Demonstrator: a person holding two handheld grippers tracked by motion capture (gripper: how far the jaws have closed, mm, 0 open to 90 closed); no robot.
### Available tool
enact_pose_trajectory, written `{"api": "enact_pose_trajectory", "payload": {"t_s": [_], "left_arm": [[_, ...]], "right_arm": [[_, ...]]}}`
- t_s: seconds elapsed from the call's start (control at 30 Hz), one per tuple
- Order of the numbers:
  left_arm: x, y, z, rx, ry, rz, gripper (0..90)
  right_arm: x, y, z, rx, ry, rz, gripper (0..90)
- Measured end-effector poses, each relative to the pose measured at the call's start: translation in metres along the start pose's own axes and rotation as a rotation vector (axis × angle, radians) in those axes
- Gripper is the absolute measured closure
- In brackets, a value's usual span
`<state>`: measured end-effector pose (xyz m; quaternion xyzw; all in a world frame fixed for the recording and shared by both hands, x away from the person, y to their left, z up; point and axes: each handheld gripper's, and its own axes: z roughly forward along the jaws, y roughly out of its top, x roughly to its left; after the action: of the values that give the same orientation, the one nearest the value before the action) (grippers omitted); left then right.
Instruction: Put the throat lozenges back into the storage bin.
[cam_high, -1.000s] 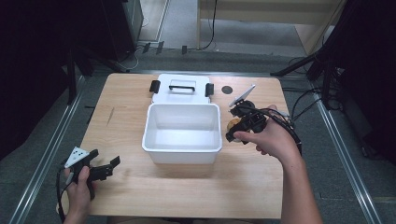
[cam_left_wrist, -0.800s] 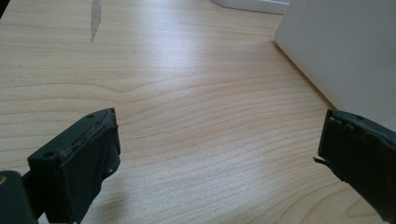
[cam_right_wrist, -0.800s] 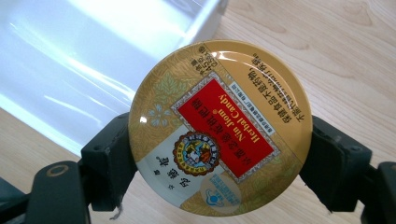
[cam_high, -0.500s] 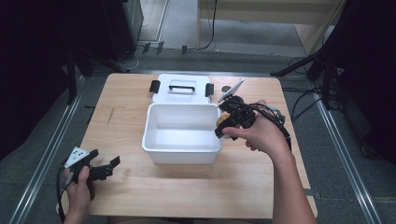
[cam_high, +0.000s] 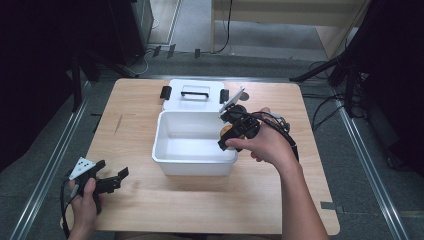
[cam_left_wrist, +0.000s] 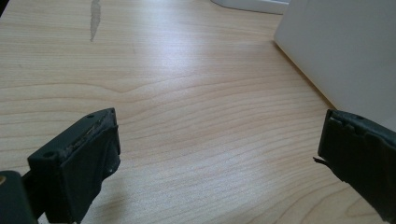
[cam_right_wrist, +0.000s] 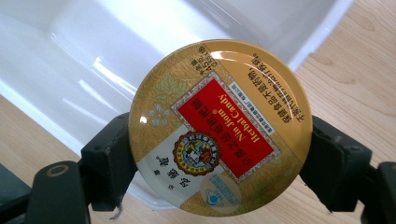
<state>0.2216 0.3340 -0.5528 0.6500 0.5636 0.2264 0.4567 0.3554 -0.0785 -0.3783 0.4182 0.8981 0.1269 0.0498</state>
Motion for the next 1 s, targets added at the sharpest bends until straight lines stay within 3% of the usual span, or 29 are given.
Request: {"api": "enact_pose_trajectory", "payload": {"t_s": [0.2,0.47,0.63,1.0], "left_arm": [[0.0,0.0,0.0,0.0,0.0,0.0,0.0],[0.0,0.0,0.0,0.0,-0.002,-0.001,0.0],[0.0,0.0,0.0,0.001,-0.001,-0.001,0.0],[0.0,0.0,0.0,0.004,0.0,-0.001,0.0]], "right_arm": [[0.007,0.004,0.006,0.006,0.006,-0.028,20.3],[0.014,0.007,0.014,-0.016,-0.023,-0.161,20.3],[0.016,0.007,0.016,-0.045,-0.014,-0.238,20.2],[0.015,0.014,0.022,-0.072,0.01,-0.361,20.2]]}}
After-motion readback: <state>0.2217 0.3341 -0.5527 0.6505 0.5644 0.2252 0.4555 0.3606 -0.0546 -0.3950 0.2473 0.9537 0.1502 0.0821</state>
